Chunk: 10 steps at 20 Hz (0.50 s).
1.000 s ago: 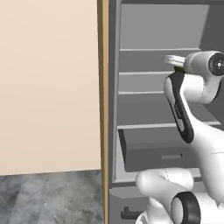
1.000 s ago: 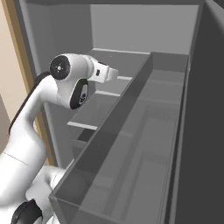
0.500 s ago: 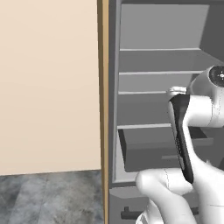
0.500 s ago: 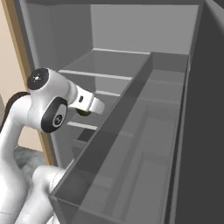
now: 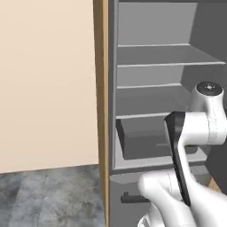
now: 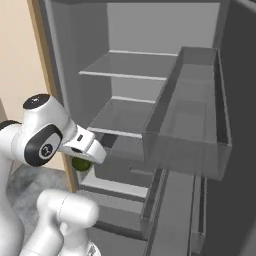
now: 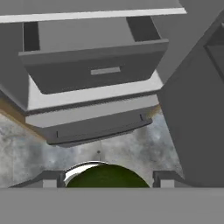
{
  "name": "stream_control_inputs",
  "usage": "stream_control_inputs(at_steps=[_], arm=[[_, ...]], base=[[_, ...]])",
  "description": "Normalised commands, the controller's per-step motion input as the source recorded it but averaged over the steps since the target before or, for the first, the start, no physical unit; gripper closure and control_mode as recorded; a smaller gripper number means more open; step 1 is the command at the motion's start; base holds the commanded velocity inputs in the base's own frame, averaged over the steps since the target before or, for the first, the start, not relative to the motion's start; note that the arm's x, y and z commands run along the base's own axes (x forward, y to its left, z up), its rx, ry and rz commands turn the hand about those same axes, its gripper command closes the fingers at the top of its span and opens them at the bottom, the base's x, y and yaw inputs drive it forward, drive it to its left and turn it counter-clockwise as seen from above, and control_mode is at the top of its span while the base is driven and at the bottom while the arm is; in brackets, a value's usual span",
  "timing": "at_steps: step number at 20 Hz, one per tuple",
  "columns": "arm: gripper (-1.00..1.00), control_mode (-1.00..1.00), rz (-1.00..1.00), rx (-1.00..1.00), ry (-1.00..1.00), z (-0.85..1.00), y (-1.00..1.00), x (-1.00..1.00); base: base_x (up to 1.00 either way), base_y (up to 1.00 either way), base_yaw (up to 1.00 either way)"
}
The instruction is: Place one lime and one steak in each tupperware on the nearby counter, to pack two identical lunches.
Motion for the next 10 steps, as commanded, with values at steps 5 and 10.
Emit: stream_control_inputs(at_steps=[5,10], arm=[[1.0,1.0,0.0,0.0,0.0,0.0,0.0,0.0],[1.0,1.0,0.0,0.0,0.0,0.0,0.0,0.0]], base=[[-0.8,0.5,-0.6],[-0.73,0.57,-0.75]])
